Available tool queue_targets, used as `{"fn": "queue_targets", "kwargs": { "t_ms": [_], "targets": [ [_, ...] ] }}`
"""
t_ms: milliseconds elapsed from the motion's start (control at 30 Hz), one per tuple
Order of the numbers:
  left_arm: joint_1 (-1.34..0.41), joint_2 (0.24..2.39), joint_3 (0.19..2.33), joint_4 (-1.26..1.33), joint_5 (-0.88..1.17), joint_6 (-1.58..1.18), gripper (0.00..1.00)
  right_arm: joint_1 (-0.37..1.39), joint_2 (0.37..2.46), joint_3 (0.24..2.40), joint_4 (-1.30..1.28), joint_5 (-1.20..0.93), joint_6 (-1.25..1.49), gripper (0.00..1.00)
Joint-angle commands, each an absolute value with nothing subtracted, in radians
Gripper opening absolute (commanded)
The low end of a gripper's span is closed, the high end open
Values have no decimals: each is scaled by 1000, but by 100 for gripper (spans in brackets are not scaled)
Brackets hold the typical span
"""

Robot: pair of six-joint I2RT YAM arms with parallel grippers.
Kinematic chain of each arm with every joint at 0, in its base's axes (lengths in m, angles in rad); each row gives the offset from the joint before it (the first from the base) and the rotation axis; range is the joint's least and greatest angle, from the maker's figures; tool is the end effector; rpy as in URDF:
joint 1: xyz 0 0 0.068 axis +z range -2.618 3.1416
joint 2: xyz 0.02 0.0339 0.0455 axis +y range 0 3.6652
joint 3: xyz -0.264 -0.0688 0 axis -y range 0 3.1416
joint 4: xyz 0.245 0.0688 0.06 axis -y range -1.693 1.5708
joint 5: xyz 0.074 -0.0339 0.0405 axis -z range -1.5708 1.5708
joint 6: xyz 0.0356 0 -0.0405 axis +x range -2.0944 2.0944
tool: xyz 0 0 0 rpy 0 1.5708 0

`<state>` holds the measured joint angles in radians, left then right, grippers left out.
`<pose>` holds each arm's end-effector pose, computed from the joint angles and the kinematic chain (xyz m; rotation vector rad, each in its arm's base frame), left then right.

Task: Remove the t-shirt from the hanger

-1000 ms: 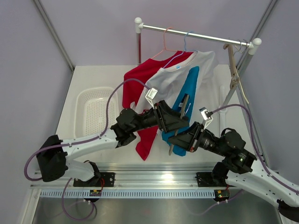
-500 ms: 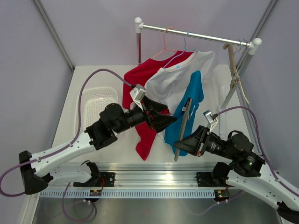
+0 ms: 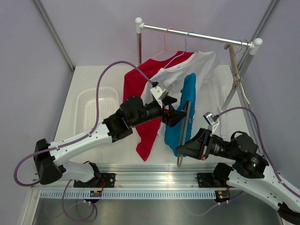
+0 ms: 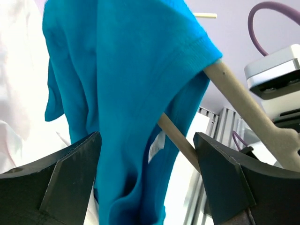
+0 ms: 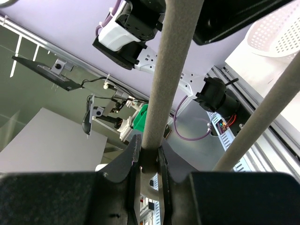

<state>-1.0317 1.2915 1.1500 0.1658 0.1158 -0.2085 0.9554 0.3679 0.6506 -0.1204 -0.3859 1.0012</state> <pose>0.1544 -0.2661 0.3948 0.7477 1.4685 -1.0570 0.0455 0.0876 0.3517 -0.3467 1.6829 1.8178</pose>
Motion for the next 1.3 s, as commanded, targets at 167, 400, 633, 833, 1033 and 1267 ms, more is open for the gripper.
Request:
{"fn": "queue_targets", "kwargs": {
  "t_ms": [167, 400, 633, 833, 1033, 1267],
  "targets": [
    [-1014, 1293, 1186, 317, 143, -156, 82, 959, 319, 726, -103, -457, 989, 0],
    [-1014, 1281, 1169, 348, 117, -150, 74, 959, 307, 710, -137, -445, 992, 0],
    [-1012, 1312, 1223, 351, 155, -147, 73, 959, 308, 696, -117, -456, 1005, 0],
    [-1014, 1285, 1215, 356, 195, -150, 75, 959, 299, 692, -130, -446, 1002, 0],
    [-1014, 1325, 1269, 305, 203, -132, 74, 959, 316, 670, -78, -466, 1020, 0],
    [-1014, 1348, 1341, 285, 121, -88, 54, 959, 325, 644, -57, -482, 1046, 0]
  ]
}}
